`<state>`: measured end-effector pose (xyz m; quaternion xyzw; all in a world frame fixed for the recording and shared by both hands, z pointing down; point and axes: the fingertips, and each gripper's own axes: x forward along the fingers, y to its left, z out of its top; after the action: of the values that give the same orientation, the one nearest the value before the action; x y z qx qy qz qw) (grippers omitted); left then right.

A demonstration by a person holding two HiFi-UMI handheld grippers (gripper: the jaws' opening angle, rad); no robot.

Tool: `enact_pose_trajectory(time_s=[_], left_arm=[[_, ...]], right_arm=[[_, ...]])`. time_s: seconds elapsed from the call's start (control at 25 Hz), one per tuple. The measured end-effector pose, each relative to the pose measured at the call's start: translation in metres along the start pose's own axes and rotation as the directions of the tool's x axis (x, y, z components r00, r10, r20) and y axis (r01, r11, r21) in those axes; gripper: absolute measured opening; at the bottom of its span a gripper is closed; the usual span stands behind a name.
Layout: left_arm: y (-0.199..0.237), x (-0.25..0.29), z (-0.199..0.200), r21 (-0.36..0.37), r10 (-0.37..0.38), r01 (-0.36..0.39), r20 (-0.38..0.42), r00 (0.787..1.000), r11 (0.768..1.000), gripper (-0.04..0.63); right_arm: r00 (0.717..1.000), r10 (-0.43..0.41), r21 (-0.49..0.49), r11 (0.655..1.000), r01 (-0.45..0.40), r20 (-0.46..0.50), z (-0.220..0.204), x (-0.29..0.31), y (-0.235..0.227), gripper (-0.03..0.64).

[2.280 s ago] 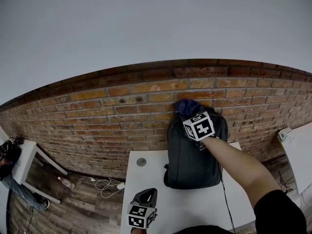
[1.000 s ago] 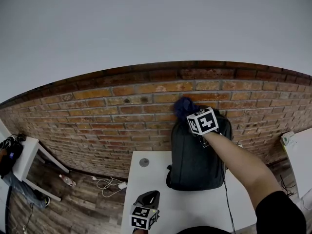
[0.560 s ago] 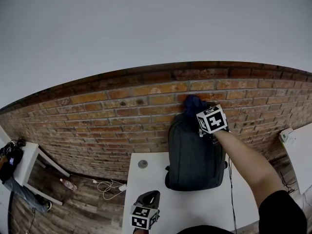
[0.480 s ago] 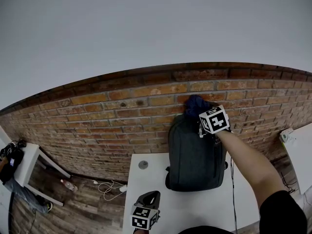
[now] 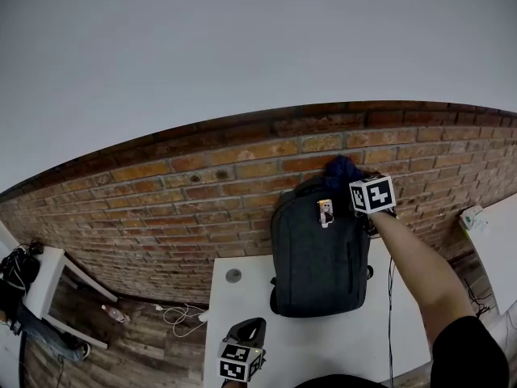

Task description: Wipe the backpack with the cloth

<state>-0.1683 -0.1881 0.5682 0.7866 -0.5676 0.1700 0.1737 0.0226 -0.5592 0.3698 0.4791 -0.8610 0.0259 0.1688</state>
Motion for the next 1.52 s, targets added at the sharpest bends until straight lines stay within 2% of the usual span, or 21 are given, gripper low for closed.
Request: enact_pose_trajectory(time_s=[0.32,0.44,0.68,1.0,1.52], left_arm=[[-0.013,0.005,0.005,0.049,-0.013,0.014,-0.013,1.000,0.999,-0.018],[-0.018,0.005,0.005,0.056,-0.021,0.022,-0.015,1.000,0.998,-0.018],[-0.018,0.005,0.008,0.002,-0.033,0.033,0.009,0.999,0.999,-0.018],[-0.018,0.003,0.012,0.007,-0.029,0.028,0.017,0.999,1.000,-0.018],[-0.025,0.004,0.020,0.015,-0.045,0.044,0.036,0.998,0.999,-0.018]], right_arm=[[0.997,-0.044,-0.046,0.998,0.041,-0.061,-0.027,-0.007,-0.024,0.051],[0.996,-0.047,-0.035,0.998,0.045,-0.079,-0.039,-0.009,-0.032,0.051],[0.997,-0.033,0.003,0.999,0.033,-0.067,-0.045,-0.012,-0.035,0.051],[0.995,-0.067,-0.069,0.996,0.062,-0.069,-0.046,-0.014,-0.037,0.051],[0.994,-0.097,-0.013,0.995,0.097,-0.048,-0.065,-0.026,-0.050,0.051]])
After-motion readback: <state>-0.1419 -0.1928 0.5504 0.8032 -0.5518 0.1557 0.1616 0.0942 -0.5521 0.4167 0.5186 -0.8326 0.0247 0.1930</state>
